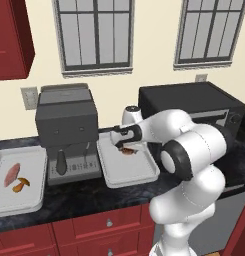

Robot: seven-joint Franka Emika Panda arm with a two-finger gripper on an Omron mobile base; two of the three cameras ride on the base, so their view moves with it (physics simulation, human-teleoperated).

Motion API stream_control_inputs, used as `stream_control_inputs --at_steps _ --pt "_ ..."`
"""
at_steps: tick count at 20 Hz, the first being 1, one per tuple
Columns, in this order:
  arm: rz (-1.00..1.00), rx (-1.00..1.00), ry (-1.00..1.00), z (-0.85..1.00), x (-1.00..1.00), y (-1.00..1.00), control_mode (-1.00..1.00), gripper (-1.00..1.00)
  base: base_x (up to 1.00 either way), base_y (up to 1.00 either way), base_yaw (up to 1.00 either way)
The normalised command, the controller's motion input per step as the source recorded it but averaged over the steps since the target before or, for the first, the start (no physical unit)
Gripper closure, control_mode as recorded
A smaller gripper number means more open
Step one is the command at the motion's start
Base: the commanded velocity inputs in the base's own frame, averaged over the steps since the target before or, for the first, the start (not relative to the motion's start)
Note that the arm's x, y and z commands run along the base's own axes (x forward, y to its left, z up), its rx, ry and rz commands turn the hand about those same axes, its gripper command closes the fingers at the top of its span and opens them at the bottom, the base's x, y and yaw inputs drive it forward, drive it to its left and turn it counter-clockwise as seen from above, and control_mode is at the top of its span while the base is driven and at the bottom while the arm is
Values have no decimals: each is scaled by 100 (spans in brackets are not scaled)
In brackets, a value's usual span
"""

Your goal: Place one mushroom and one steak in each tupperware on the nearby counter, to pack two identical lunches.

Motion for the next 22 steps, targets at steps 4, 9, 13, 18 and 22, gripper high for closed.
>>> stream_control_inputs --at_steps 4,9,13,18,22 --pt "0 0 -1 1 1 0 -100 -100 0 0 0" --pt "0 0 -2 0 0 0 -100 -100 0 0 0" --pt "3 0 -36 93 -89 3 -100 -100 0 0 0" --pt "1 10 -27 100 -100 -1 -100 -100 0 0 0" --pt "0 21 -12 70 -100 -19 -100 -100 0 0 0"
